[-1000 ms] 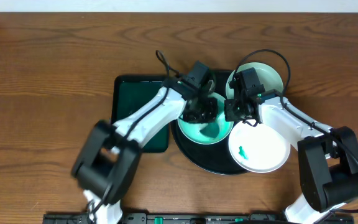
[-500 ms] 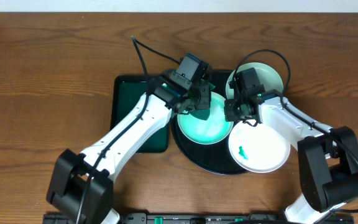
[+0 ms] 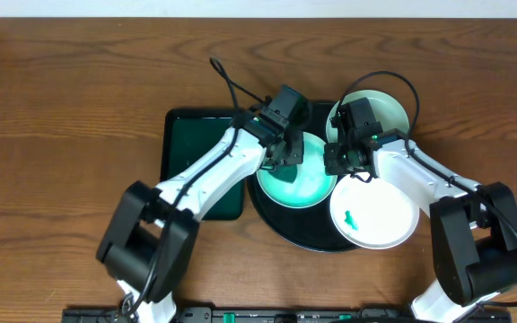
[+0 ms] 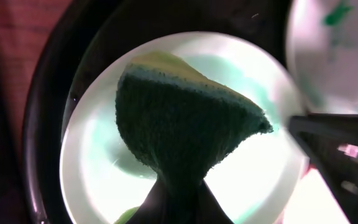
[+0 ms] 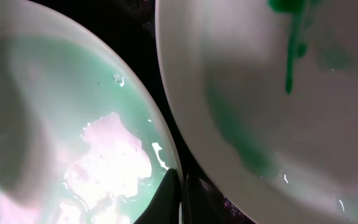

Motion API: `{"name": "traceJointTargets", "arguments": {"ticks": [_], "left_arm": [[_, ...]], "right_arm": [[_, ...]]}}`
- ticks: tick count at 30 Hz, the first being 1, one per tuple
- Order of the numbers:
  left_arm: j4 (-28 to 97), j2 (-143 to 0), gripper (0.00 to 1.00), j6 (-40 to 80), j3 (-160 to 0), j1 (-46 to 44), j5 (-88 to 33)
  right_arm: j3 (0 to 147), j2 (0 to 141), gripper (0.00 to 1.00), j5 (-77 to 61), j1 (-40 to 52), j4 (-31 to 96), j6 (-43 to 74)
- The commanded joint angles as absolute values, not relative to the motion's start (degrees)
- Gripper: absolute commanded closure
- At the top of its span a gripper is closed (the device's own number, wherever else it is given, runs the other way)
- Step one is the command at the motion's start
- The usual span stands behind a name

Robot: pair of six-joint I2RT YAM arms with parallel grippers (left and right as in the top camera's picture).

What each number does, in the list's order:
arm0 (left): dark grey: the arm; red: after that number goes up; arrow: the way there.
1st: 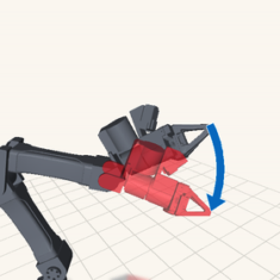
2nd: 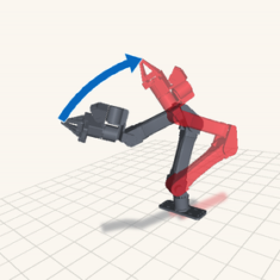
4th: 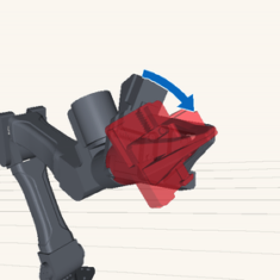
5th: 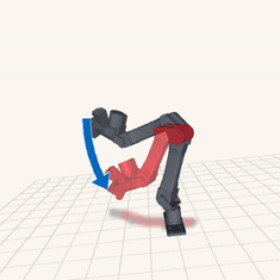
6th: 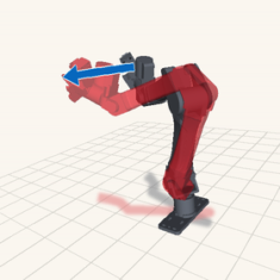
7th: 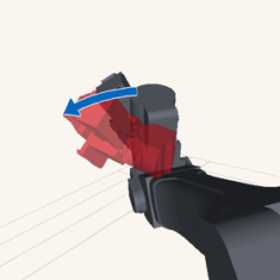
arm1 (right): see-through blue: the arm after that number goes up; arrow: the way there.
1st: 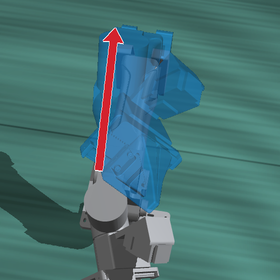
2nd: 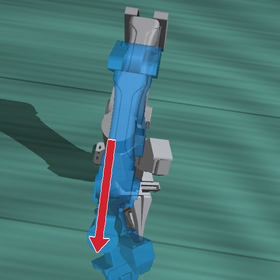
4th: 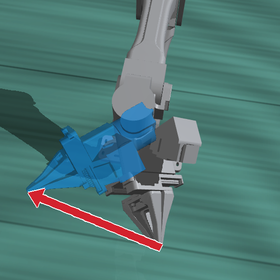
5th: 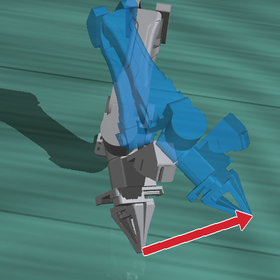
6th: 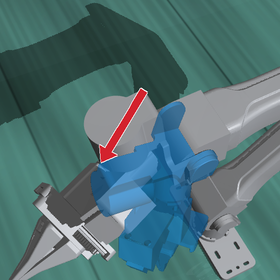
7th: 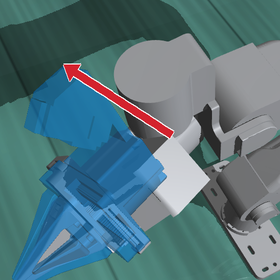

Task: Clean dirty plates on tray and stack at the side

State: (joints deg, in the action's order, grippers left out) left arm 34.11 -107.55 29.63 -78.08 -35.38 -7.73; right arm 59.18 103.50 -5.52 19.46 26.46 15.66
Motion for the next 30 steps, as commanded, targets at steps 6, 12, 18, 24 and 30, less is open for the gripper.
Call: {"name": "traceJointTargets", "arguments": {"ticks": [6,12,18,24,30], "left_arm": [[33.4,-113.1,0.92,29.9,-77.8,-36.6,-6.8],[33.1,-116.9,0.93,29.9,-77.8,-37.6,-6.8],[33.1,-119.8,0.93,29.9,-77.8,-39.6,-6.9],[33.1,-119.2,0.93,29.9,-77.8,-40.9,-13.9],[33.1,-115.0,0.93,30.1,-77.9,-40.8,-15.9]], "right_arm": [[59.0,105.0,0.99,-8.0,20.4,26.5,15.2],[59.0,105.0,0.99,-8.0,20.4,26.6,15.2],[59.0,105.0,0.99,-8.0,20.4,26.6,15.2],[59.0,105.0,0.99,-8.0,20.4,26.6,15.2],[59.0,105.0,0.99,-8.0,20.4,26.6,15.2]]}}
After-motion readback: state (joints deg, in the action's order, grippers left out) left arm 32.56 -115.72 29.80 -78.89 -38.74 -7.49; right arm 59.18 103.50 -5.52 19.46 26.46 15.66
